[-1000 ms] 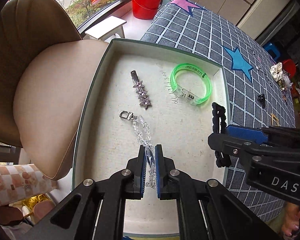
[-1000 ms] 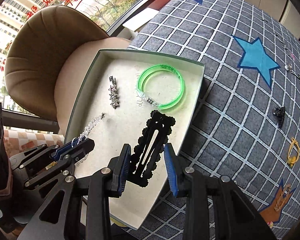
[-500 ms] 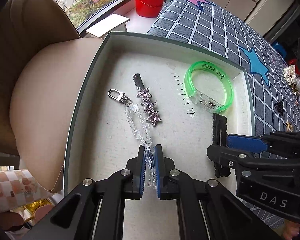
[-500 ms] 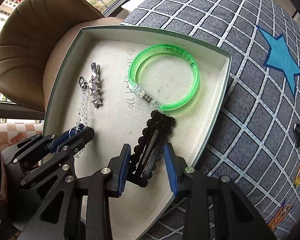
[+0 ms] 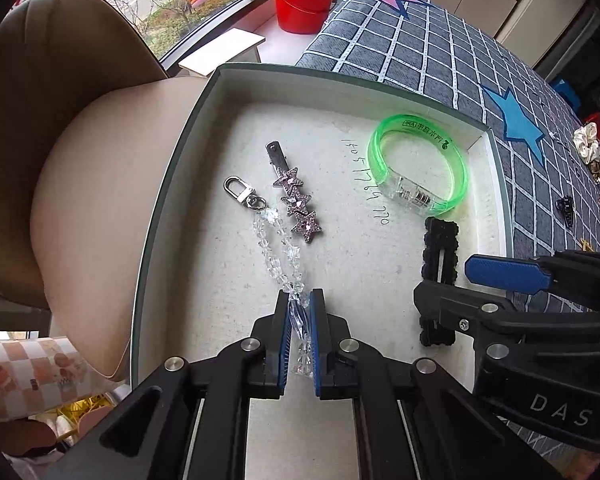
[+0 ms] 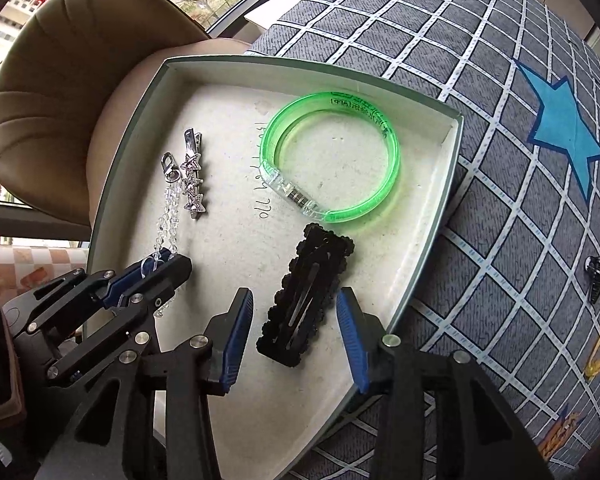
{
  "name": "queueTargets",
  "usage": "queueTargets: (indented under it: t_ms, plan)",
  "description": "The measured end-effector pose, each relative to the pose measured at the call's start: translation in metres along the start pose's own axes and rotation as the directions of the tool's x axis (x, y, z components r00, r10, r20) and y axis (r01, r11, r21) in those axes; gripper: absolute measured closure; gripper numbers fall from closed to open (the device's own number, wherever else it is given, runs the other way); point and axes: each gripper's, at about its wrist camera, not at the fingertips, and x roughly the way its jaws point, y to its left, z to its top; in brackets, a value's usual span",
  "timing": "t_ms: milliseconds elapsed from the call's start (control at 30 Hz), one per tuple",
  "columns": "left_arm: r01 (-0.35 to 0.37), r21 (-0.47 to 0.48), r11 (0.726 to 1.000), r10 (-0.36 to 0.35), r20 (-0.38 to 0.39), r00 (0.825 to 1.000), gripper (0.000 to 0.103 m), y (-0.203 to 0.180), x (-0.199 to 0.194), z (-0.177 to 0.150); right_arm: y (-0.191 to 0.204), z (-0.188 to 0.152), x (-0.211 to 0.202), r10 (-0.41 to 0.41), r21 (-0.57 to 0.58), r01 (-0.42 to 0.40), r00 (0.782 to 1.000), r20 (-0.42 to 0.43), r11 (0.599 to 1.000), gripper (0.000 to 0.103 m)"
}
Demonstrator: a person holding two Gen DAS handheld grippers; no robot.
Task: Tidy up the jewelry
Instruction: 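Carry both items into the white box and open both tools, then move both tools back over the table toward the yellow hair tie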
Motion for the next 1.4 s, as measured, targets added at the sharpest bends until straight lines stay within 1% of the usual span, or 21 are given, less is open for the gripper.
queueTargets:
  t_ms: [100, 167, 267, 333, 433, 567, 733, 767, 833, 867, 900, 933, 967, 1100, 1167, 1233, 1333, 1400]
  plan:
    - [-0.010, 0.007, 1.000, 0.010, 0.006, 1.000, 0.088, 0.000, -0.007, -0.003, -0.005, -0.002, -0.012, 0.016, 0.012, -0.017, 1.000, 0.016, 1.000, 0.049]
    - [-0.018, 0.015, 1.000, 0.018, 0.011, 1.000, 0.088, -0.002, -0.013, -0.005, -0.007, -0.002, -0.021, 0.019, 0.023, -0.020, 0.999, 0.035, 1.000, 0.039]
    - [-0.034, 0.019, 0.999, 0.033, 0.017, 0.999, 0.088, -0.003, -0.020, -0.007, -0.011, -0.002, -0.034, 0.018, 0.029, -0.020, 0.998, 0.060, 0.999, 0.039]
    - [-0.041, 0.019, 0.999, 0.041, 0.020, 0.999, 0.088, -0.005, -0.025, -0.009, -0.015, -0.003, -0.044, 0.003, 0.034, -0.005, 0.997, 0.076, 0.999, 0.038]
    - [-0.062, 0.027, 0.998, 0.061, 0.026, 0.998, 0.088, -0.008, -0.034, -0.011, -0.025, -0.009, -0.056, -0.019, 0.036, 0.016, 0.995, 0.099, 0.999, 0.031]
    - [-0.072, 0.039, 0.997, 0.071, 0.040, 0.997, 0.088, -0.014, -0.046, -0.012, -0.043, -0.028, -0.075, -0.037, 0.068, 0.028, 0.992, 0.122, 0.997, 0.026]
    - [-0.067, 0.050, 0.996, 0.064, 0.052, 0.997, 0.088, -0.024, -0.056, -0.017, -0.079, -0.060, -0.092, -0.054, 0.165, 0.034, 0.991, 0.122, 0.986, 0.026]
    - [-0.065, 0.053, 0.996, 0.062, 0.049, 0.997, 0.088, -0.026, -0.057, -0.018, -0.079, -0.067, -0.093, -0.059, 0.188, 0.036, 0.991, 0.120, 0.982, 0.023]
    - [-0.053, 0.056, 0.997, 0.051, 0.039, 0.998, 0.088, -0.030, -0.057, -0.020, -0.094, -0.081, -0.099, -0.065, 0.230, 0.036, 0.991, 0.120, 0.973, 0.022]
    - [-0.046, 0.055, 0.997, 0.044, 0.033, 0.998, 0.073, -0.033, -0.058, -0.022, -0.100, -0.086, -0.101, -0.069, 0.248, 0.038, 0.990, 0.119, 0.968, 0.022]
    - [-0.044, 0.053, 0.998, 0.042, 0.028, 0.999, 0.018, -0.035, -0.059, -0.023, -0.108, -0.094, -0.104, -0.074, 0.266, 0.040, 0.990, 0.119, 0.963, 0.022]
    - [-0.062, 0.050, 0.997, 0.061, 0.034, 0.998, 0.000, -0.038, -0.062, -0.024, -0.113, -0.100, -0.104, -0.078, 0.285, 0.041, 0.990, 0.118, 0.958, 0.022]
    - [-0.073, 0.057, 0.996, 0.069, 0.071, 0.995, 0.000, -0.042, -0.069, -0.025, -0.119, -0.106, -0.104, -0.080, 0.304, 0.041, 0.990, 0.117, 0.952, 0.021]
    - [-0.091, 0.135, 0.987, 0.080, 0.088, 0.993, 0.000, -0.064, -0.078, -0.027, -0.146, -0.136, -0.114, -0.095, 0.381, 0.042, 0.988, 0.121, 0.924, 0.018]
    - [-0.096, 0.169, 0.981, 0.083, 0.084, 0.993, 0.000, -0.076, -0.080, -0.028, -0.159, -0.150, -0.117, -0.100, 0.420, 0.040, 0.987, 0.124, 0.907, 0.017]
    - [-0.083, 0.198, 0.977, 0.068, 0.083, 0.994, 0.000, -0.089, -0.083, -0.028, -0.171, -0.166, -0.122, -0.104, 0.460, 0.034, 0.986, 0.128, 0.887, 0.016]
    - [-0.082, 0.242, 0.967, 0.064, 0.080, 0.995, 0.000, -0.110, -0.085, -0.029, -0.189, -0.191, -0.128, -0.119, 0.516, 0.031, 0.983, 0.138, 0.856, 0.016]
    - [-0.065, 0.276, 0.959, 0.049, 0.064, 0.997, 0.000, -0.125, -0.085, -0.031, -0.199, -0.205, -0.131, -0.128, 0.549, 0.029, 0.981, 0.143, 0.835, 0.015]
